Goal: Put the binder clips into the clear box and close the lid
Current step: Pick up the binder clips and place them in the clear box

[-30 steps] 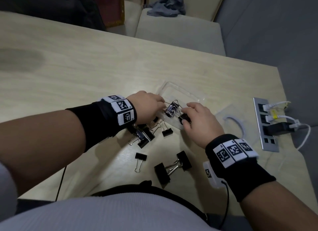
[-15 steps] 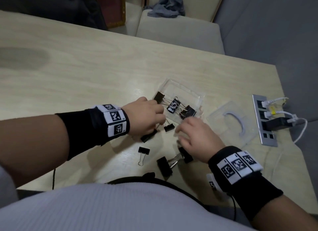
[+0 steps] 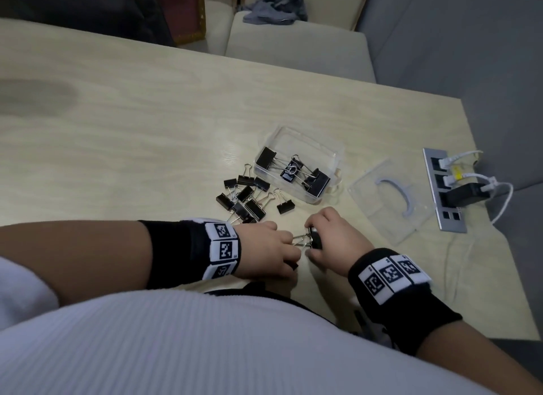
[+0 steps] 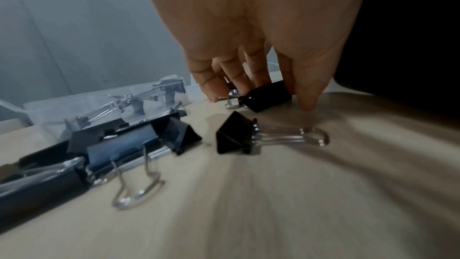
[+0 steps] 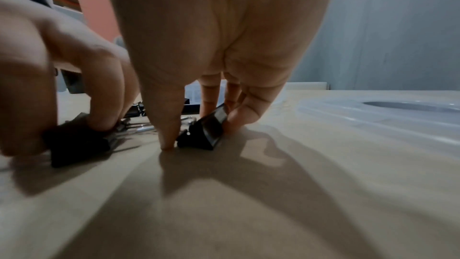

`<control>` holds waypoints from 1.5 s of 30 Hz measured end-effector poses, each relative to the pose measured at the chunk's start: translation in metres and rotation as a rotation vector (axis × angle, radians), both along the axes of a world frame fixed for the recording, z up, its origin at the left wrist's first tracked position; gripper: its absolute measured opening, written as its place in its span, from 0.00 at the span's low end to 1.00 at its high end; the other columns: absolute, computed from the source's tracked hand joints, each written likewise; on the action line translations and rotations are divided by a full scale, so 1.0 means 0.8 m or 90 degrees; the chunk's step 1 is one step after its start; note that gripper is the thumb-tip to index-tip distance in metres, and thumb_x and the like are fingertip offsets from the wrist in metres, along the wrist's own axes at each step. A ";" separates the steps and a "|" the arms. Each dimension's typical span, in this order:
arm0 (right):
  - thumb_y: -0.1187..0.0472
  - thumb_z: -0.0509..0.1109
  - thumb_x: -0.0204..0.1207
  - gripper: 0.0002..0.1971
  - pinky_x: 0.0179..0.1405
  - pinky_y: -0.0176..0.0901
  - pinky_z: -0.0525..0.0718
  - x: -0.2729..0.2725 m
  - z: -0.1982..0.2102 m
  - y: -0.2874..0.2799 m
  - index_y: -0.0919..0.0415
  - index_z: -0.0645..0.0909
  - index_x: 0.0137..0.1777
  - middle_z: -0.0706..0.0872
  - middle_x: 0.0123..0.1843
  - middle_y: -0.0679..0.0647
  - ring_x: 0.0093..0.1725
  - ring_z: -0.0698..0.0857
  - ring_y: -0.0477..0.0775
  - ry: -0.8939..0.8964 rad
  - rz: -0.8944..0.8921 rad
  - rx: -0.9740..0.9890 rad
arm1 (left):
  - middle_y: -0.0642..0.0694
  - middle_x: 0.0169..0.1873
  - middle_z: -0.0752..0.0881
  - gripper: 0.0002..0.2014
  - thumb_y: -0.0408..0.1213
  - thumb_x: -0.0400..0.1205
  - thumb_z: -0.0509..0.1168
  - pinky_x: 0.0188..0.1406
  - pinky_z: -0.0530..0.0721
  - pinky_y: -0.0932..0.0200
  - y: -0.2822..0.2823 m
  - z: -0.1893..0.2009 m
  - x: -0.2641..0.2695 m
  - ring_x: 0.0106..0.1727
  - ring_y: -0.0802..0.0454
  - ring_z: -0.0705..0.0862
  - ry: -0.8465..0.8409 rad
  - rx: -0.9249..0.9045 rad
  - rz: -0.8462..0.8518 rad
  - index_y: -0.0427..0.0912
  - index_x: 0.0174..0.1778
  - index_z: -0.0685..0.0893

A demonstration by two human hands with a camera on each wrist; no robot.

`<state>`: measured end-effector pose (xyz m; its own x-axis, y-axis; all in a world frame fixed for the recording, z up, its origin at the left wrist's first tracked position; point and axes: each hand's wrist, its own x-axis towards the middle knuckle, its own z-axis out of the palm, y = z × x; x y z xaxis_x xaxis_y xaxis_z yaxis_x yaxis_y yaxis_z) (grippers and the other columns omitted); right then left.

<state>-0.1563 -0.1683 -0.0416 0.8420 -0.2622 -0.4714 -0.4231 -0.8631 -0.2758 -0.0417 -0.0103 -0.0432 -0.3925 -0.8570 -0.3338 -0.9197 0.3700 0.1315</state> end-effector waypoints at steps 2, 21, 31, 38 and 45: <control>0.55 0.75 0.66 0.23 0.53 0.49 0.81 0.006 0.000 -0.001 0.54 0.73 0.60 0.73 0.61 0.55 0.55 0.80 0.59 -0.007 -0.023 -0.008 | 0.44 0.57 0.81 0.13 0.42 0.83 0.58 0.48 0.79 0.46 -0.002 -0.001 0.007 0.54 0.39 0.81 -0.013 -0.023 0.038 0.52 0.63 0.77; 0.62 0.73 0.70 0.05 0.38 0.38 0.75 0.035 0.034 -0.042 0.49 0.86 0.42 0.83 0.38 0.46 0.33 0.77 0.41 -0.298 -0.229 0.171 | 0.48 0.38 0.85 0.07 0.45 0.73 0.72 0.33 0.82 0.52 0.013 -0.016 0.036 0.35 0.43 0.83 -0.045 -0.097 0.230 0.50 0.44 0.84; 0.60 0.63 0.79 0.14 0.60 0.41 0.74 0.098 0.031 -0.059 0.53 0.83 0.62 0.84 0.62 0.57 0.59 0.82 0.57 -0.192 -0.213 -0.001 | 0.48 0.45 0.88 0.21 0.47 0.81 0.45 0.43 0.81 0.50 0.006 0.000 0.041 0.43 0.41 0.84 -0.015 -0.033 0.165 0.48 0.48 0.85; 0.62 0.65 0.77 0.10 0.59 0.43 0.75 0.092 0.023 -0.045 0.57 0.84 0.56 0.79 0.59 0.58 0.58 0.80 0.59 -0.205 -0.131 -0.020 | 0.51 0.44 0.87 0.08 0.39 0.75 0.67 0.42 0.80 0.49 0.010 -0.005 0.049 0.49 0.43 0.85 -0.012 -0.082 0.157 0.51 0.49 0.85; 0.55 0.72 0.71 0.19 0.65 0.46 0.74 0.083 0.020 -0.044 0.55 0.80 0.63 0.80 0.61 0.56 0.63 0.78 0.57 -0.179 -0.101 -0.023 | 0.44 0.63 0.77 0.14 0.43 0.80 0.63 0.54 0.75 0.44 0.000 -0.001 0.052 0.59 0.40 0.77 -0.087 -0.035 0.289 0.52 0.61 0.75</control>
<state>-0.0902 -0.2036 -0.0258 0.8854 -0.4125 -0.2141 -0.4643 -0.8044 -0.3706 0.0000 -0.0100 -0.0438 0.0706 -0.9496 -0.3055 -0.9974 -0.0705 -0.0112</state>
